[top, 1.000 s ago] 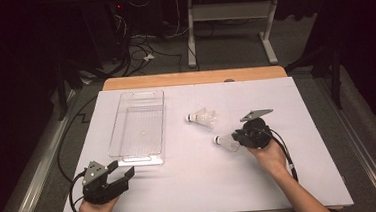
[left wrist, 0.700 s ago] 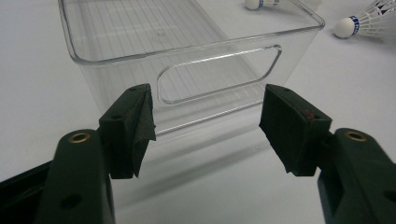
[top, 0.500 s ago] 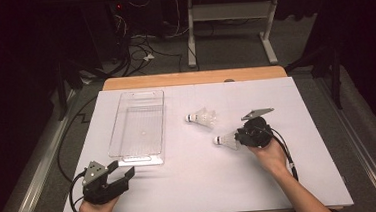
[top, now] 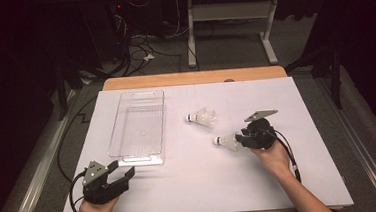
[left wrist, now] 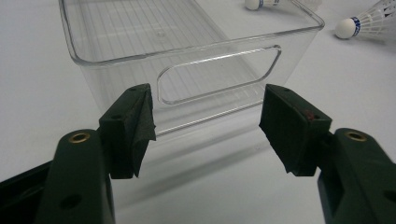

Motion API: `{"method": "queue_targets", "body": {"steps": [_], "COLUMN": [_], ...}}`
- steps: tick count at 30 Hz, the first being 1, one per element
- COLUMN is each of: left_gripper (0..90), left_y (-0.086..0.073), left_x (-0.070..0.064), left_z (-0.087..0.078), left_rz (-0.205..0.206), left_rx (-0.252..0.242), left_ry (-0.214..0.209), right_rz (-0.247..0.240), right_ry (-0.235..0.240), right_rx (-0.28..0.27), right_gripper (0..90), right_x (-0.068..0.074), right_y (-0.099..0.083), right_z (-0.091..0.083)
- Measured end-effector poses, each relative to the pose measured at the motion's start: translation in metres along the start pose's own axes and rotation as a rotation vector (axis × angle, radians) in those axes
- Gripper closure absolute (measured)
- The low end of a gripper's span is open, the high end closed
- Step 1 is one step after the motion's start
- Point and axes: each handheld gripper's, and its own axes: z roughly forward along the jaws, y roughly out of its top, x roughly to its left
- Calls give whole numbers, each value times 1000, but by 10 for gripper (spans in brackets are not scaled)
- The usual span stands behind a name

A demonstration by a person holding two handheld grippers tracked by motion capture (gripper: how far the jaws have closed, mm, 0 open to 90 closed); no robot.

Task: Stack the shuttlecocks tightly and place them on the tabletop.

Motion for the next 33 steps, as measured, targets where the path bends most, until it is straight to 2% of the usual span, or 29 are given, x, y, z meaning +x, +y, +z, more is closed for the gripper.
{"method": "queue_targets", "body": {"steps": [15,33], "left_gripper": [358,358], "left_y": [0,0], "left_x": [0,0], "left_z": [0,0], "left_rz": [1,0], "left_rx": [-1,-2], "left_ry": [-2,0], "right_rz": [-3,20], "right_ry": [6,13], "right_rx": [1,-20], "right_gripper": [616,602], "right_x": [1,-1], "right_y": [-1,-13], "right_z": [-1,-10]}}
